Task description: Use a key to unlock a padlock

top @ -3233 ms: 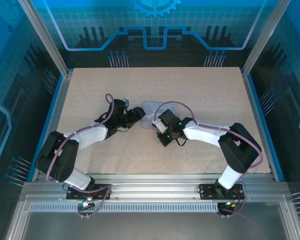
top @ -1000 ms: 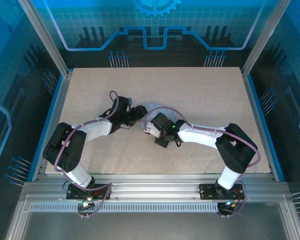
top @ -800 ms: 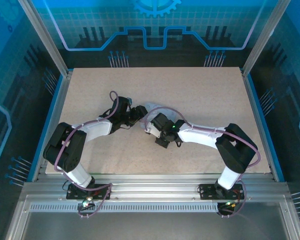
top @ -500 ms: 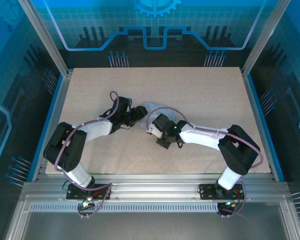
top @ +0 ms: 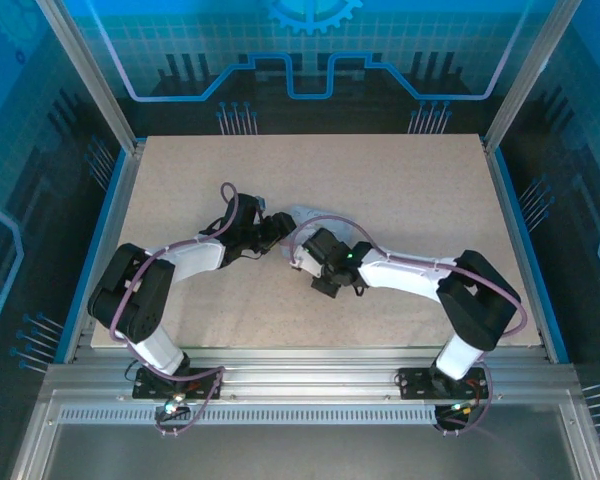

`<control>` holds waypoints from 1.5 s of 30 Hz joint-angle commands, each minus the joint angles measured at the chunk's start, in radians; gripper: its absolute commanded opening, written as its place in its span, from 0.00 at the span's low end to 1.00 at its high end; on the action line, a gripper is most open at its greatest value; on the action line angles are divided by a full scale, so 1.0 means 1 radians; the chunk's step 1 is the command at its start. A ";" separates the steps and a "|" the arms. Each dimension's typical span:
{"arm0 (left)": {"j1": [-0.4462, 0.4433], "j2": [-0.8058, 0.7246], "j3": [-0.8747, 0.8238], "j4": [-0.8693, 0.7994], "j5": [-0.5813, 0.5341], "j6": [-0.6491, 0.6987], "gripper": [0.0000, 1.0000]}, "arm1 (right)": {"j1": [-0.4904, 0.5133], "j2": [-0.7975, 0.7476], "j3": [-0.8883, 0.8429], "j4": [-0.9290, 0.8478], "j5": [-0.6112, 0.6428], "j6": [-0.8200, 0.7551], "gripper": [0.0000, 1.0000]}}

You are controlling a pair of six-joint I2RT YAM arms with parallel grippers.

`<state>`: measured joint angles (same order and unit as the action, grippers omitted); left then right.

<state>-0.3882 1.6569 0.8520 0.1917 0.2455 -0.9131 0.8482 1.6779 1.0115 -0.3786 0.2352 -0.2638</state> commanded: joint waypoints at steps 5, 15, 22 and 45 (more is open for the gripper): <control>-0.012 0.011 0.018 0.009 0.031 0.011 0.65 | 0.038 0.090 0.109 0.031 0.030 -0.110 0.00; -0.012 0.003 0.015 0.005 0.028 0.015 0.65 | 0.041 0.069 0.085 0.056 0.055 -0.116 0.00; -0.005 -0.027 -0.008 0.005 0.010 0.018 0.65 | 0.050 0.018 0.064 0.068 0.039 -0.101 0.00; 0.037 -0.405 -0.224 -0.108 -0.005 0.036 0.76 | 0.101 -0.221 -0.031 0.067 0.041 0.031 0.00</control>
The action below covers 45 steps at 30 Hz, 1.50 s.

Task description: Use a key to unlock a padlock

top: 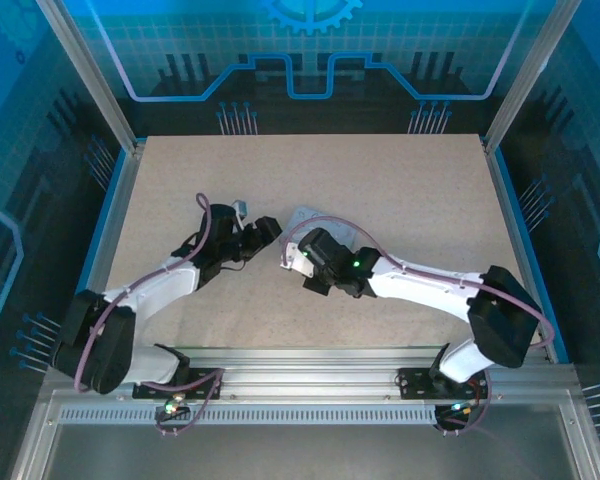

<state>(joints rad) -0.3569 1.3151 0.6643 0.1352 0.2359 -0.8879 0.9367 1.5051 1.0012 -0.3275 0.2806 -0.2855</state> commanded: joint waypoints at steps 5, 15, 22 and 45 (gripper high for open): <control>0.005 -0.178 -0.095 -0.104 0.038 0.004 0.80 | 0.008 -0.118 -0.044 0.009 0.012 0.116 0.00; -0.002 -0.334 -0.184 -0.189 0.143 0.006 0.99 | -0.070 -0.240 -0.056 -0.082 0.038 0.287 0.00; -0.019 -0.370 -0.189 -0.224 0.148 0.009 0.99 | -0.238 -0.319 -0.060 -0.170 0.030 0.465 0.00; -0.119 -0.327 -0.206 -0.158 0.084 -0.027 0.99 | -0.754 0.010 -0.081 -0.050 -0.207 0.786 0.00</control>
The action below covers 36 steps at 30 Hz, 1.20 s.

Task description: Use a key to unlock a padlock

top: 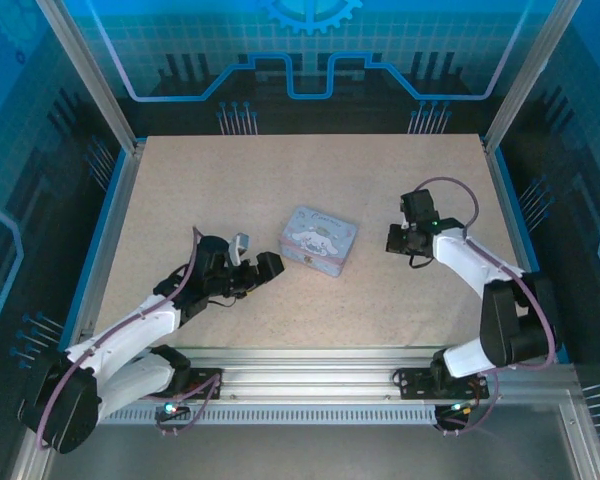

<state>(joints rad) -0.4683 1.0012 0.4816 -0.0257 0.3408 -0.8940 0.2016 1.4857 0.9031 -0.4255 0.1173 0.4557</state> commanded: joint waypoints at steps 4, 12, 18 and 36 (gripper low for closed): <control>-0.010 -0.029 -0.041 0.003 -0.029 -0.032 0.99 | -0.035 0.093 0.026 0.070 -0.068 0.066 0.00; -0.013 -0.058 -0.047 -0.033 -0.058 -0.038 0.99 | -0.057 0.113 0.030 0.045 -0.065 0.095 0.24; -0.013 -0.090 -0.033 -0.085 -0.118 -0.028 0.99 | -0.058 -0.043 -0.018 -0.009 -0.004 0.087 0.40; 0.076 -0.042 0.261 -0.356 -0.623 0.409 0.99 | 0.060 -0.369 -0.056 -0.072 0.300 -0.022 1.00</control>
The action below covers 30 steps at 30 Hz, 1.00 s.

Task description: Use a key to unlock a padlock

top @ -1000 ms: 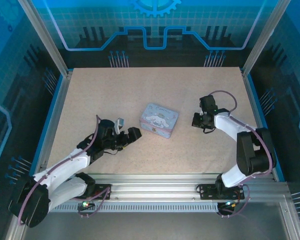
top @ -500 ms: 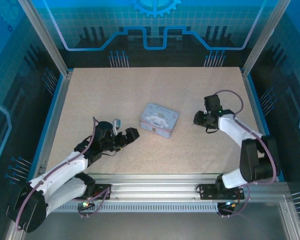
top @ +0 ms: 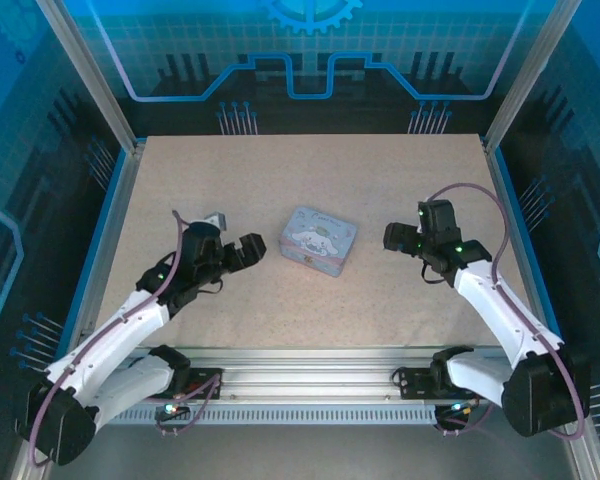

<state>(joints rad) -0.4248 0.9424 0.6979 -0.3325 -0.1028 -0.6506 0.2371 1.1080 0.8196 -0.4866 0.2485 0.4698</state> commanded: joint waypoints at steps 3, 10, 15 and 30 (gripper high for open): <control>0.085 0.031 0.040 0.029 -0.261 0.318 0.99 | 0.069 0.022 -0.029 0.155 0.306 -0.172 1.00; 0.252 0.169 -0.091 0.405 -0.341 0.540 0.99 | 0.078 0.106 -0.196 0.600 0.455 -0.370 1.00; 0.315 0.333 -0.219 0.765 -0.306 0.560 0.99 | 0.024 0.175 -0.323 0.913 0.392 -0.437 1.00; 0.362 0.610 -0.332 1.289 -0.211 0.643 0.99 | -0.150 0.390 -0.421 1.283 0.008 -0.425 1.00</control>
<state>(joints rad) -0.0757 1.5589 0.3550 0.8520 -0.3134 -0.0193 0.1200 1.4841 0.3801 0.7704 0.3569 -0.0002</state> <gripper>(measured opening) 0.990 0.997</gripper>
